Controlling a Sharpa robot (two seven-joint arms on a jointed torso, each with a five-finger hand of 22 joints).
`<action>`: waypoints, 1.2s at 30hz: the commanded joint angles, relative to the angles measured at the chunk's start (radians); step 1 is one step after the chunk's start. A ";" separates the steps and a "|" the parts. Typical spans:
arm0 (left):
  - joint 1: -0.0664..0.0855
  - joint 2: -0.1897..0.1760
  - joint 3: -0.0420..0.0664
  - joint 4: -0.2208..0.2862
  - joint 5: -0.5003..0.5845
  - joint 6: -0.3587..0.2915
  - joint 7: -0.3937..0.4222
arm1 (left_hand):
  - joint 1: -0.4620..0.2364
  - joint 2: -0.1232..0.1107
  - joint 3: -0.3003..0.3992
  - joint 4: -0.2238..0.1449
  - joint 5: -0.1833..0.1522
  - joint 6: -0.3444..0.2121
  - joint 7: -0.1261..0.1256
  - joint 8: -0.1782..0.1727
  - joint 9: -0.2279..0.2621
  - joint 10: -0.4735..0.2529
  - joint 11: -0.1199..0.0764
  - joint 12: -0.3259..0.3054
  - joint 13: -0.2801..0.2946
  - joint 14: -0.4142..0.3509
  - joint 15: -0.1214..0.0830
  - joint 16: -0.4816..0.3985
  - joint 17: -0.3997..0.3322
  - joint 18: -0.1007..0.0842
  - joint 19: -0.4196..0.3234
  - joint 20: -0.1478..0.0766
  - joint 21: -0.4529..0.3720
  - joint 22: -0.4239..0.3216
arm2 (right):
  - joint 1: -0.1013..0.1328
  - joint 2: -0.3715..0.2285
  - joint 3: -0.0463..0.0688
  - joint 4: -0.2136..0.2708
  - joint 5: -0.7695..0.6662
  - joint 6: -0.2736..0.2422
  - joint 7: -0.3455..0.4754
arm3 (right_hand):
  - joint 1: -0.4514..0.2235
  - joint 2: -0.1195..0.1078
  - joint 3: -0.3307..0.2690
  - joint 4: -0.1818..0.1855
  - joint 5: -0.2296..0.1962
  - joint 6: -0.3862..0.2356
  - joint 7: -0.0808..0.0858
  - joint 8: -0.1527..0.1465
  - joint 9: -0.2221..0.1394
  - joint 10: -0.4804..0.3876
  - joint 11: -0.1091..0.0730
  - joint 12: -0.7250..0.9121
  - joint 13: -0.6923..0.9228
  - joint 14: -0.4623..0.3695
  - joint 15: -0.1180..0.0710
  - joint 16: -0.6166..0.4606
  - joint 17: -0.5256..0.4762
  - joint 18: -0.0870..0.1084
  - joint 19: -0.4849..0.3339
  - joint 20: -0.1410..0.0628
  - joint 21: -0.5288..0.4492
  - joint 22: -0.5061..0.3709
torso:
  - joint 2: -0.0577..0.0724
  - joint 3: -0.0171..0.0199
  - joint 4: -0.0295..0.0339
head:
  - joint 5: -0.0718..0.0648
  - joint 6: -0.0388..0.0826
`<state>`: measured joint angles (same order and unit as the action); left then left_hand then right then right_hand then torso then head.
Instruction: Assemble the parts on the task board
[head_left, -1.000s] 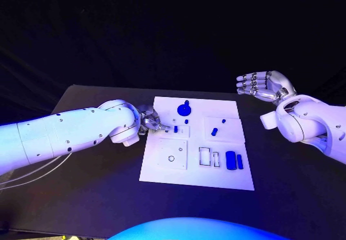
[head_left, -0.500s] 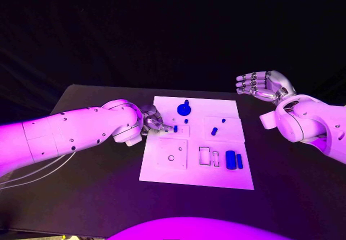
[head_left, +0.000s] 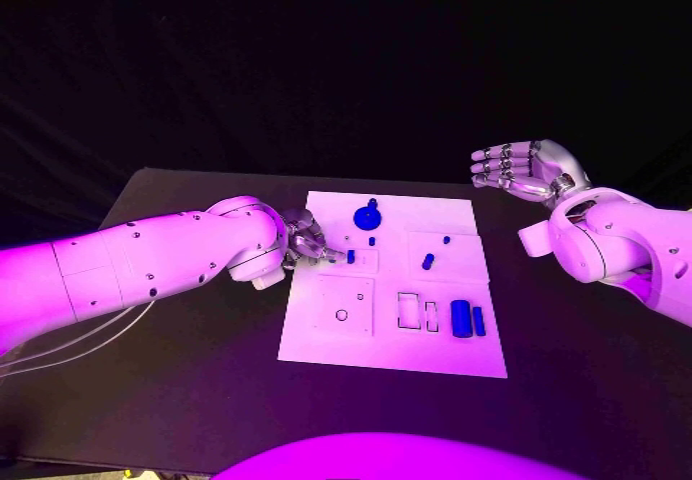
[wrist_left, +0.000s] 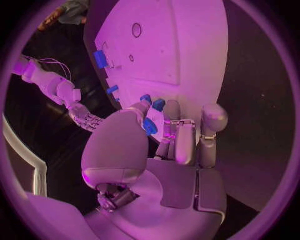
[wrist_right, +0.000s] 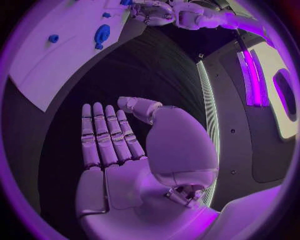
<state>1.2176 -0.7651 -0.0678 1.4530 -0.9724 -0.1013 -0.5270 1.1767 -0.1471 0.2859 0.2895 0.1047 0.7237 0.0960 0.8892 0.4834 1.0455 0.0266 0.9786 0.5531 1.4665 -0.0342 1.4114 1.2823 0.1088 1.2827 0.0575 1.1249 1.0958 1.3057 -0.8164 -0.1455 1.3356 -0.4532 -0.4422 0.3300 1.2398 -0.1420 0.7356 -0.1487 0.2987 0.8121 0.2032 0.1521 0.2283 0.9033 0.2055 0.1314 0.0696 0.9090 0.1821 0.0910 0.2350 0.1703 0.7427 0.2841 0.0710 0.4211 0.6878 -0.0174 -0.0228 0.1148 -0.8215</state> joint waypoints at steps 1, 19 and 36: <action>-0.001 0.004 0.000 -0.006 0.002 0.009 -0.003 | 0.002 0.007 0.025 -0.002 0.016 -0.002 -0.004 0.011 -0.011 0.003 -0.008 0.006 -0.011 0.010 -0.010 0.000 0.004 0.013 0.018 -0.002 -0.003 -0.001 | -0.001 0.001 0.000 0.000 0.000 0.003 0.002 | 0.001 0.015 0.002 -0.002 0.015 0.011 0.040 -0.019 -0.006 -0.021 0.005 -0.010 -0.007 -0.006 0.001 -0.015 -0.007 0.006 -0.003 0.003 -0.010 -0.004 | 0.000 -0.0002 -0.0001 | -0.001 -0.001; -0.001 0.013 0.000 -0.015 0.004 0.016 0.004 | 0.104 0.020 0.160 -0.021 0.006 -0.006 -0.009 0.025 -0.038 -0.002 -0.014 0.007 -0.035 0.010 -0.016 0.000 0.003 0.012 0.023 -0.008 -0.004 0.000 | -0.001 0.001 0.000 0.000 0.000 0.005 0.002 | 0.001 0.015 0.002 -0.002 0.015 0.012 0.041 -0.020 -0.007 -0.022 0.005 -0.011 -0.006 -0.007 0.001 -0.015 -0.011 0.006 -0.003 0.003 -0.009 -0.014 | 0.000 0.0004 0.0003 | -0.003 -0.004; -0.001 0.015 0.000 -0.011 0.028 0.014 0.029 | 0.127 -0.019 0.466 -0.163 0.003 -0.016 -0.013 0.065 -0.066 0.007 -0.017 0.001 -0.073 0.013 -0.019 0.006 0.013 0.009 0.027 -0.010 0.007 0.013 | -0.001 0.001 0.000 0.001 0.002 0.006 0.001 | 0.001 0.016 0.001 -0.002 0.016 0.012 0.042 -0.021 -0.007 -0.021 0.005 -0.011 -0.006 -0.006 0.001 -0.015 -0.012 0.006 -0.002 0.003 -0.009 -0.018 | 0.000 0.0005 0.0001 | -0.004 -0.004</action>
<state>1.2189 -0.7542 -0.0667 1.4379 -0.9512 -0.0859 -0.5059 1.2778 -0.1601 0.5109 0.2079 0.0833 0.7177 0.0915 0.9357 0.4538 1.0456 0.0268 0.9786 0.4907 1.4599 -0.0485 1.4116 1.2836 0.1087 1.2904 0.0502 1.1250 1.0967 1.3052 -0.8162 -0.1456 1.3355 -0.4516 -0.4397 0.3297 1.2398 -0.1420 0.7356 -0.1487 0.3021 0.8121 0.2032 0.1521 0.2280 0.9038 0.2056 0.1314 0.0696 0.9090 0.1822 0.0910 0.2306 0.1703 0.7427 0.2841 0.0710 0.4083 0.6876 -0.0169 -0.0229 0.1104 -0.8265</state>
